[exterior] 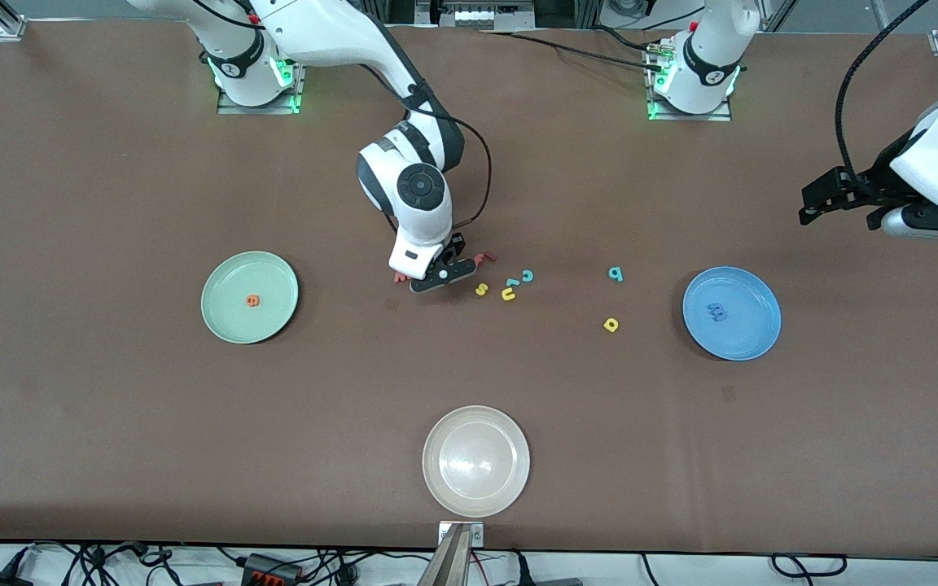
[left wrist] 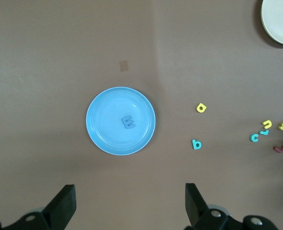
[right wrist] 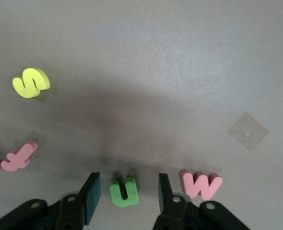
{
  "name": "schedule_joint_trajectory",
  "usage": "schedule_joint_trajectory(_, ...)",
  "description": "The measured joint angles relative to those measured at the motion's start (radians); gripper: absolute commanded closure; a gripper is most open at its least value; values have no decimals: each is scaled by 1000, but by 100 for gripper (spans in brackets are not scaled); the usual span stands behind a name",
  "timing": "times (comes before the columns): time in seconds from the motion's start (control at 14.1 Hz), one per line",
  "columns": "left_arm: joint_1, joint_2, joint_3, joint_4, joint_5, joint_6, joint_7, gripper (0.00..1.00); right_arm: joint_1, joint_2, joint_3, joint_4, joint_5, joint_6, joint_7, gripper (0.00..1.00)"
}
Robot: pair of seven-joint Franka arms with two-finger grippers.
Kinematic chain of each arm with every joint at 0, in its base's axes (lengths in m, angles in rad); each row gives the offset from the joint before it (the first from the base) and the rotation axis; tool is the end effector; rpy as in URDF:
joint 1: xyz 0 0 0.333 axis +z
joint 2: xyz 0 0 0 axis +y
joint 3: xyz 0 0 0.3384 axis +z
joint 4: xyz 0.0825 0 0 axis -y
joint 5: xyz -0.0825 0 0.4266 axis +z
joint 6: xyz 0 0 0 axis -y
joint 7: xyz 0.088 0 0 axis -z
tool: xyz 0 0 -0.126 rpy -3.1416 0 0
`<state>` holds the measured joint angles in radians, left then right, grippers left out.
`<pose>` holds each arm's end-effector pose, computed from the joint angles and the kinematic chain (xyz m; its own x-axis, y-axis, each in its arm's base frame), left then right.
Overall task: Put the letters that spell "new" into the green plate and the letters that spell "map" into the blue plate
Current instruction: 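Grasp the green u with the right gripper and lift it, then carry the green u to the green plate with the right gripper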
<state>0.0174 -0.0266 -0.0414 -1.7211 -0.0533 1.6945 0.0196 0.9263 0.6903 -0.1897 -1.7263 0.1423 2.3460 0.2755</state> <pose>0.5947 -0.0206 0.5768 0.9993 -0.0370 0.0008 -0.0370 -0.9980 0.0518 0.5137 0.4824 0.1522 0.9214 0.3860 -0.0453 0.3877 -0.9210 0.0383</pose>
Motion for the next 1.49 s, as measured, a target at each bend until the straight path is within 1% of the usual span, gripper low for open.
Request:
schedule_joint_trajectory(0.28, -1, -2, -3, 0, 3, -23, 1, 0, 5, 14, 0, 0, 53, 0, 0, 44)
schedule_joint_trajectory(0.35, -2, -3, -6, 1, 8, -24, 1, 0, 6, 14, 0, 0, 54, 0, 0, 48)
schedule_joint_trajectory(0.71, -5, -7, -16, 16, 12, -40, 1, 0, 8, 14, 0, 0, 55, -1, 0, 81)
schedule_joint_trajectory(0.78, -5, -7, -16, 16, 13, -42, 1, 0, 8, 14, 0, 0, 55, -1, -1, 86)
schedule_joint_trajectory(0.92, -5, -7, -16, 17, 13, -43, 1, 0, 8, 14, 0, 0, 55, -1, -4, 90)
schedule_joint_trajectory(1.13, -5, -7, -16, 17, 13, -45, 1, 0, 8, 10, -7, 6, 55, -5, -5, 90)
schedule_joint_trajectory(1.35, -5, -7, -15, 17, 13, -47, 1, 0, -9, -26, -36, 32, 58, -77, -3, 91)
schedule_joint_trajectory(1.49, -5, -7, -15, 17, 13, -48, 1, 0, -50, -73, -65, 41, 58, -150, -4, 91)
